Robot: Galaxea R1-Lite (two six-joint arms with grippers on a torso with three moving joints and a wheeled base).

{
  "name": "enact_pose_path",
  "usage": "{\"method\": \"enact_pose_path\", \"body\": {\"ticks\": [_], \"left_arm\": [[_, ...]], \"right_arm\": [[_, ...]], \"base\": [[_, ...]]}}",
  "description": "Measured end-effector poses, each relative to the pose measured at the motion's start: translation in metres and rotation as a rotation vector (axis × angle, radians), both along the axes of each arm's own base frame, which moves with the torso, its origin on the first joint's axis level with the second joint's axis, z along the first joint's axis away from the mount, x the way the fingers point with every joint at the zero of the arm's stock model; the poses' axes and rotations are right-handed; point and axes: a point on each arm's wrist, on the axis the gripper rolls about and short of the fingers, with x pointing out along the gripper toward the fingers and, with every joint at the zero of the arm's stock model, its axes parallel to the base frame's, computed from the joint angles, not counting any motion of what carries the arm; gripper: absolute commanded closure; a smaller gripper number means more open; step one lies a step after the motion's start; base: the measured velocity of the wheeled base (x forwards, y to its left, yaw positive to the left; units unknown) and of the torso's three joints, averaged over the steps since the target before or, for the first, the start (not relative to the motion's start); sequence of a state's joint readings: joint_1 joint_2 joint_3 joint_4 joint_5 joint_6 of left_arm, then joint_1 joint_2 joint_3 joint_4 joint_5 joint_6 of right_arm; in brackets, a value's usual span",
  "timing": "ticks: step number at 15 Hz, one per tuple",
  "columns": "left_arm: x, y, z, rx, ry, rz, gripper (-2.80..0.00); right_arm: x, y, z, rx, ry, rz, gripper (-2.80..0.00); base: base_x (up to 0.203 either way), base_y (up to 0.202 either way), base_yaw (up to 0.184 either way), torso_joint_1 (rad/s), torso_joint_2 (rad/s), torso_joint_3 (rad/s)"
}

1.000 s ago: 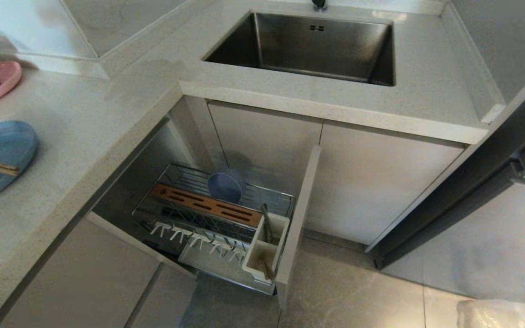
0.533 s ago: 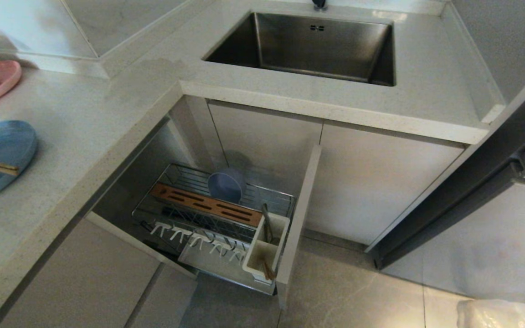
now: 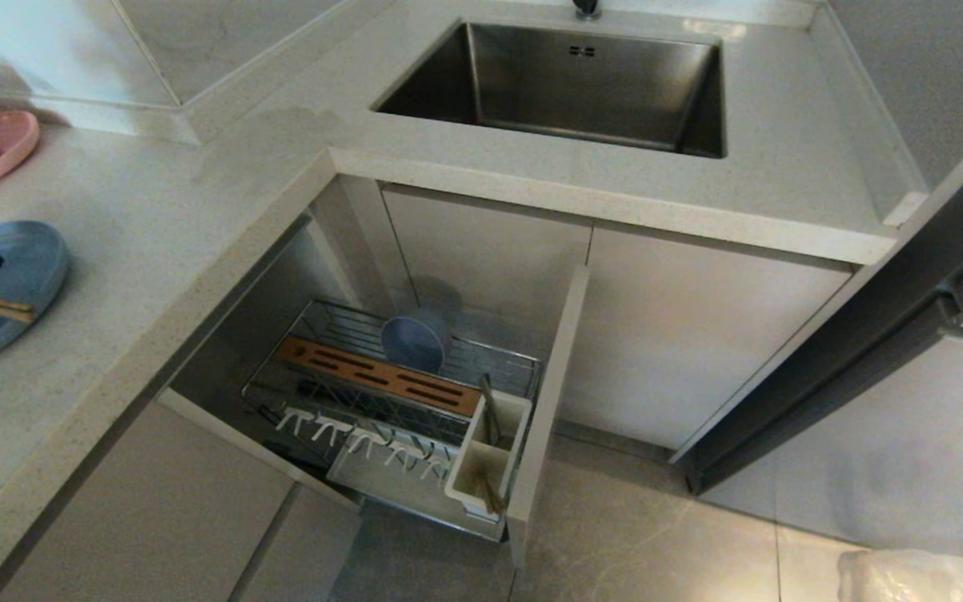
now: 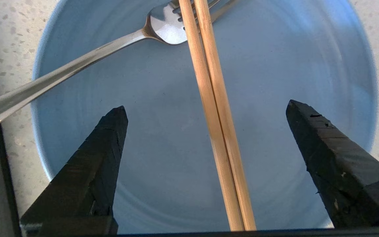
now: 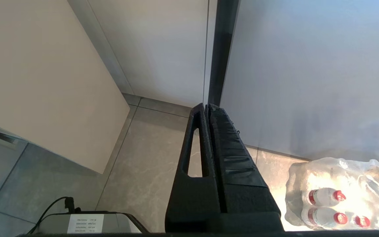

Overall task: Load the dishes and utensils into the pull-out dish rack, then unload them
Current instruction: Pick up the chopsticks and place it in the cupboard

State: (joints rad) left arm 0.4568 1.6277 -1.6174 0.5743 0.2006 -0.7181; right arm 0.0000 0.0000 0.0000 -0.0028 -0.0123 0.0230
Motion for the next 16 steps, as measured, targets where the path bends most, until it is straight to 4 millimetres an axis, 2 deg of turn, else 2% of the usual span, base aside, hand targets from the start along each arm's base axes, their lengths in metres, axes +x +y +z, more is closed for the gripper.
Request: {"method": "enact_pose_path", "body": {"ticks": [14,15,16], "left_arm": [[0.0056,0.0054,-0.0079,-0.014,0.023,0.003,-2.8],[0.0055,0.0054,-0.008,-0.014,0.023,0.003,0.0],[0.0054,0.0055,-0.0081,-0.014,0.025,0.003,0.0]], "right_arm": [[0.0,0.0,0.0,0.0,0.0,0.0,0.0],[0.0,0.0,0.0,0.0,0.0,0.0,0.0],[0.0,0.0,0.0,0.0,0.0,0.0,0.0]], "base": [[0.0,0.0,0.0,0.0,0.0,0.0],[0.0,0.0,0.0,0.0,0.0,0.0],[0.0,0.0,0.0,0.0,0.0,0.0]]}}
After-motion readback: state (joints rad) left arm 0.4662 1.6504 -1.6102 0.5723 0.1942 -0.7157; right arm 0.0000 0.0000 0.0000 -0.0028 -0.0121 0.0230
